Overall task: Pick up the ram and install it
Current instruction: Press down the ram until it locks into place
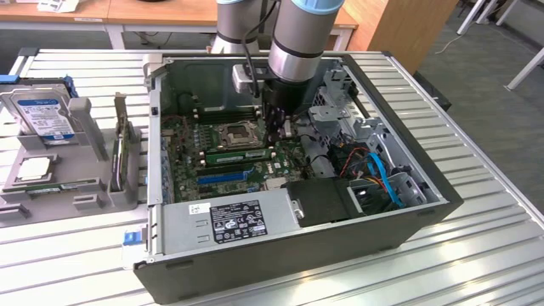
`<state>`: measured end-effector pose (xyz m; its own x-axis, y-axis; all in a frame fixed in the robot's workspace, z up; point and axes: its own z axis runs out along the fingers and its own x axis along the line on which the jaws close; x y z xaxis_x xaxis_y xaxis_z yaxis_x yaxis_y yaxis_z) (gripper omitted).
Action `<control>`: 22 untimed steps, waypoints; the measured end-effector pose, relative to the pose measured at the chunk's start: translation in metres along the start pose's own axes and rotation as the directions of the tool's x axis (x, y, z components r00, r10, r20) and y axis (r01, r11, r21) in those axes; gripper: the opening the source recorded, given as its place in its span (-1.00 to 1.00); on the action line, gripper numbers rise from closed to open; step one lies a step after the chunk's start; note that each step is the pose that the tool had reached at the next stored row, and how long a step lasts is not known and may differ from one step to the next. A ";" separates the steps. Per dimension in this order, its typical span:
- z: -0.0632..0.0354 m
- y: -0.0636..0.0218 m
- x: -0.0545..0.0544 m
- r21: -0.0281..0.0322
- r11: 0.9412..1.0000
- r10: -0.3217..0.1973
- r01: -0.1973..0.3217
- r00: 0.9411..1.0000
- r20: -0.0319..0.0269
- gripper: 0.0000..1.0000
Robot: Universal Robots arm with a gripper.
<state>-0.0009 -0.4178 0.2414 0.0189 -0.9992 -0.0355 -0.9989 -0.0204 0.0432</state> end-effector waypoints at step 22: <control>0.0082 -0.0070 0.000 -0.001 1.000 0.000 0.000 1.000 0.000 -0.80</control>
<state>0.0057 -0.4178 0.2330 0.0191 -0.9992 -0.0356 -0.9988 -0.0206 0.0441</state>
